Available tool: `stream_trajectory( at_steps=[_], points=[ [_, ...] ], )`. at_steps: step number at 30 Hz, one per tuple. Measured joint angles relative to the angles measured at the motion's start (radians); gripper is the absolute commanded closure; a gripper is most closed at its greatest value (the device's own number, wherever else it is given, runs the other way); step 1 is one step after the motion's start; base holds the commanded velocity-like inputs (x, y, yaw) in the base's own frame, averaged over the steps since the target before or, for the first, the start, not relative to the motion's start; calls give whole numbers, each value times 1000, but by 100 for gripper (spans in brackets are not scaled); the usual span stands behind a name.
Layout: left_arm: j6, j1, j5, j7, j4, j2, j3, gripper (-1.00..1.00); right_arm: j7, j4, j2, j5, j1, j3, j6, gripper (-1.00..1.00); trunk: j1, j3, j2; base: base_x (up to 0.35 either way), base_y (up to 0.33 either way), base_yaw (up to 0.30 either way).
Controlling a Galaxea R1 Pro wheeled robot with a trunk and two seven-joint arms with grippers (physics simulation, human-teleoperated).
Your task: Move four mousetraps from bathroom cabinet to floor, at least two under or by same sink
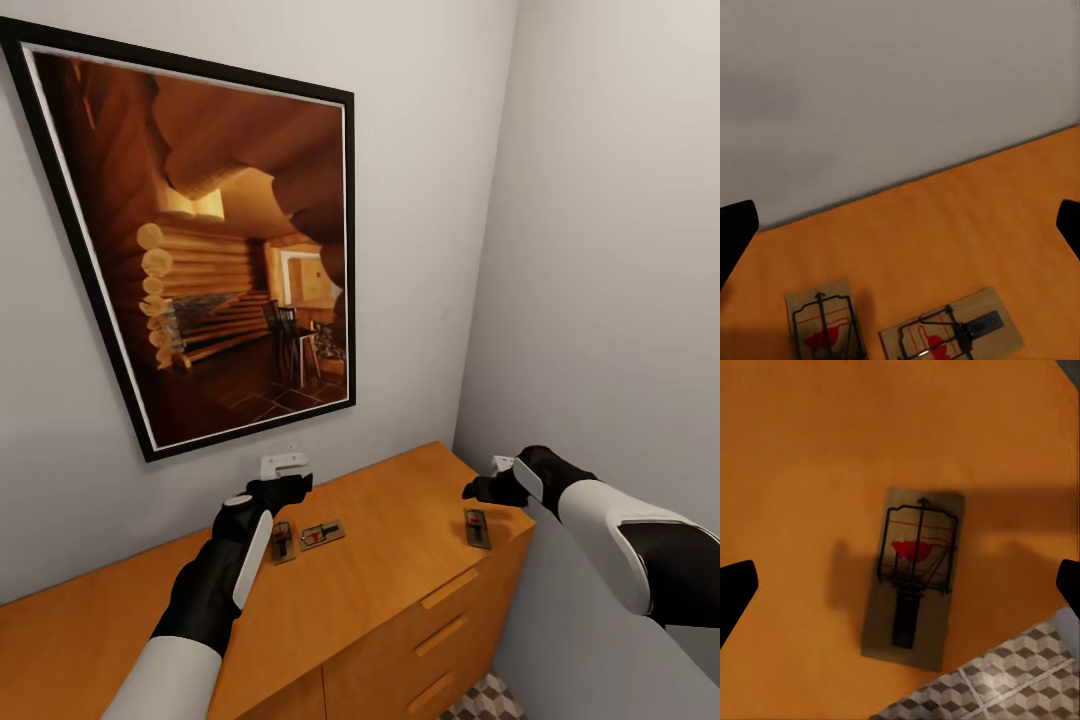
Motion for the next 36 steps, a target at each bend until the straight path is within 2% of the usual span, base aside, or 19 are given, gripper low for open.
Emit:
stream_trajectory(
  at_steps=[5, 14, 36],
  points=[
    [-5, 0, 0, 0, 2, 0, 0, -100, -11, 1, -5, -3, 0, 0, -1, -100, 0, 0, 0, 0, 0, 0],
    [-8, 0, 0, 0, 3, 0, 1, -100, -19, 2, -28, -5, 0, 0, -2, -100, 0, 0, 0, 0, 0, 0],
    [-35, 0, 0, 0, 4, 0, 3, -100, -8, 2, -23, -8, 0, 0, -2, -100, 0, 0, 0, 0, 10, 0]
  ],
)
